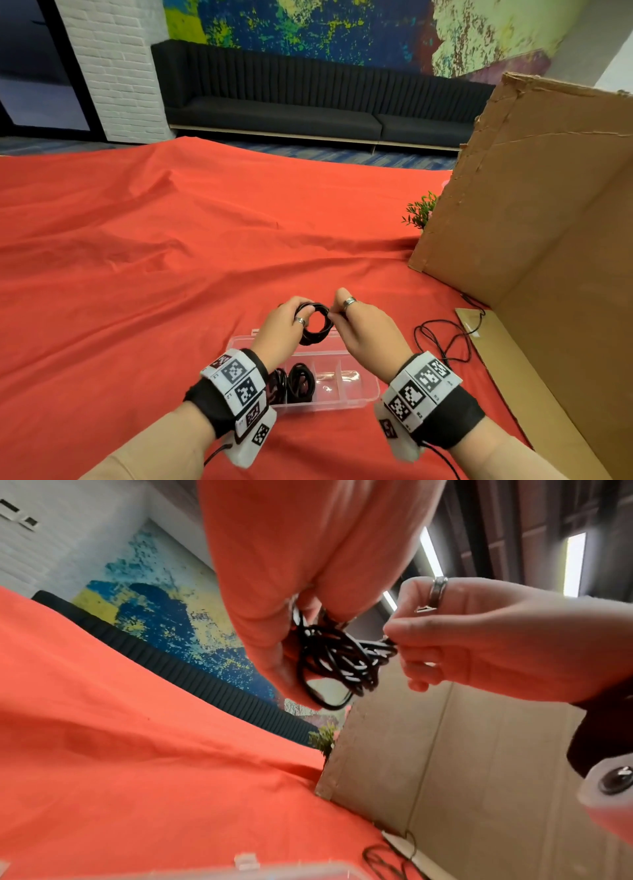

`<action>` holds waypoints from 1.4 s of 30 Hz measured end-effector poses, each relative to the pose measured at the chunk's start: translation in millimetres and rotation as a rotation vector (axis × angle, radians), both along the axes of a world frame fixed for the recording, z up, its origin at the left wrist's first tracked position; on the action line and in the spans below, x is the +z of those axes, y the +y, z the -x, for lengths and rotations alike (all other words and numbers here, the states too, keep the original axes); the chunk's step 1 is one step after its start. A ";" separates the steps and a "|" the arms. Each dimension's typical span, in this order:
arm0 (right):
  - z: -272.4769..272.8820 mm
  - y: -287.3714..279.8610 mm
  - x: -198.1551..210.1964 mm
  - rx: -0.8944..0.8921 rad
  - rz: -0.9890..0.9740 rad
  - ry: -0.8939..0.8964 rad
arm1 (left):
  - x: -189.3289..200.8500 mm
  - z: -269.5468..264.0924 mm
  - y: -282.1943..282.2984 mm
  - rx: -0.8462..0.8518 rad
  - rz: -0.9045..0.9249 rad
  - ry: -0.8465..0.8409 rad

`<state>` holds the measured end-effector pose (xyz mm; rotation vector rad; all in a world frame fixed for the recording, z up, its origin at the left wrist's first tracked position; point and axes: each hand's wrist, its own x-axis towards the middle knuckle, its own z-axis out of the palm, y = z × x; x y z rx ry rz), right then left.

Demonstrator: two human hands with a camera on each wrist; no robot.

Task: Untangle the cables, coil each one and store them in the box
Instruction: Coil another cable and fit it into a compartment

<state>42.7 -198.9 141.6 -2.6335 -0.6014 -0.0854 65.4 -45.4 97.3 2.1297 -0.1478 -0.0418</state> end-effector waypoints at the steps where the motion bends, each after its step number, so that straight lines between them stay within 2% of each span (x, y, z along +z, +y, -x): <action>1: 1.0 -5.3 -8.7 -0.039 -0.068 0.041 | -7.8 1.7 -4.5 0.008 0.009 0.026; 5: -2.0 -17.8 -56.6 -0.242 -0.250 0.327 | -47.7 10.9 -26.7 0.076 0.125 0.232; 10: -3.8 -25.5 -94.4 -0.508 -0.517 0.555 | -83.3 22.5 -51.9 0.153 0.302 0.452; 13: -0.5 -28.1 -107.4 -0.556 -0.679 0.677 | -96.8 22.1 -60.9 0.205 0.341 0.536; 15: 1.2 -28.2 -113.7 -0.555 -0.720 0.709 | -107.6 18.5 -62.7 0.221 0.356 0.574; 17: -1.0 -29.7 -119.6 -0.563 -0.649 0.651 | -119.4 13.6 -62.5 0.215 0.361 0.583; 21: -10.2 -33.5 -126.7 -0.533 -0.430 0.504 | -94.8 17.3 -54.8 0.074 0.296 0.578; 24: -13.8 -32.3 -132.2 -0.412 -0.192 0.441 | -98.4 18.0 -44.5 0.025 0.124 0.591; 29: -12.2 -25.0 -135.9 -0.274 0.107 0.369 | -100.5 26.4 -35.9 -0.016 0.016 0.600; 33: -12.1 -19.0 -131.3 -0.233 0.251 0.319 | -92.1 32.6 -31.6 -0.121 -0.049 0.561; 37: -9.9 -11.3 -123.5 -0.162 0.351 0.269 | -83.1 31.5 -22.0 -0.176 -0.267 0.384; 42: -8.2 0.3 -123.0 -0.086 0.432 0.210 | -88.1 29.8 -18.2 -0.229 -0.400 0.345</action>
